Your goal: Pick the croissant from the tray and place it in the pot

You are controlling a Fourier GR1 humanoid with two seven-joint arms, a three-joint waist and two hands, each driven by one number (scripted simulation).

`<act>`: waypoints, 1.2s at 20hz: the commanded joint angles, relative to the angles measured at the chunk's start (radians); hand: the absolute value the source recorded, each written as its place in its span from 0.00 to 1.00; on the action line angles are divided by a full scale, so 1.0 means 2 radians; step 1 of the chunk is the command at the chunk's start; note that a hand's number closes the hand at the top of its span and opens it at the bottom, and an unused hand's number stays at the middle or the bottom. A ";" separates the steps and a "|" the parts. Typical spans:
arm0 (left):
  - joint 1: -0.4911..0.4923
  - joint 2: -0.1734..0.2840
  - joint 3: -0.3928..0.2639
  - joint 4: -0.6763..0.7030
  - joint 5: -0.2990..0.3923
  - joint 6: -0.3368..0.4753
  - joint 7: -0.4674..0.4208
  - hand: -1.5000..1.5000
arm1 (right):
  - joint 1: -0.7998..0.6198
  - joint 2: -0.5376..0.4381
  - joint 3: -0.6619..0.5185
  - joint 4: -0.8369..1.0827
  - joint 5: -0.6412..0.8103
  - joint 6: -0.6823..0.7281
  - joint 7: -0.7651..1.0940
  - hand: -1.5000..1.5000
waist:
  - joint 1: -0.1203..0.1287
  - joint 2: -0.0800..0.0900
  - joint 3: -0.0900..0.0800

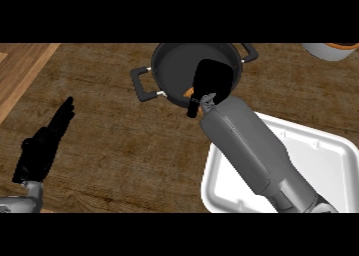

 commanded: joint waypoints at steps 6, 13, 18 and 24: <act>-0.024 -0.001 -0.010 0.015 -0.008 -0.006 0.011 0.50 | -0.168 0.003 0.041 0.061 0.118 -0.067 0.167 1.00 | 0.009 -0.003 -0.003; -0.034 -0.006 -0.010 0.014 -0.004 -0.006 0.016 0.50 | -0.223 0.003 0.019 0.097 0.146 -0.135 0.207 1.00 | 0.013 0.003 -0.001; -0.040 -0.011 -0.012 0.028 -0.014 0.003 0.012 0.50 | -0.252 0.003 0.009 0.123 0.164 -0.168 0.212 1.00 | 0.001 0.006 0.000; -0.049 -0.003 0.001 0.035 -0.014 0.005 0.015 0.50 | -0.280 0.003 -0.015 0.159 0.178 -0.203 0.207 1.00 | -0.008 0.006 0.000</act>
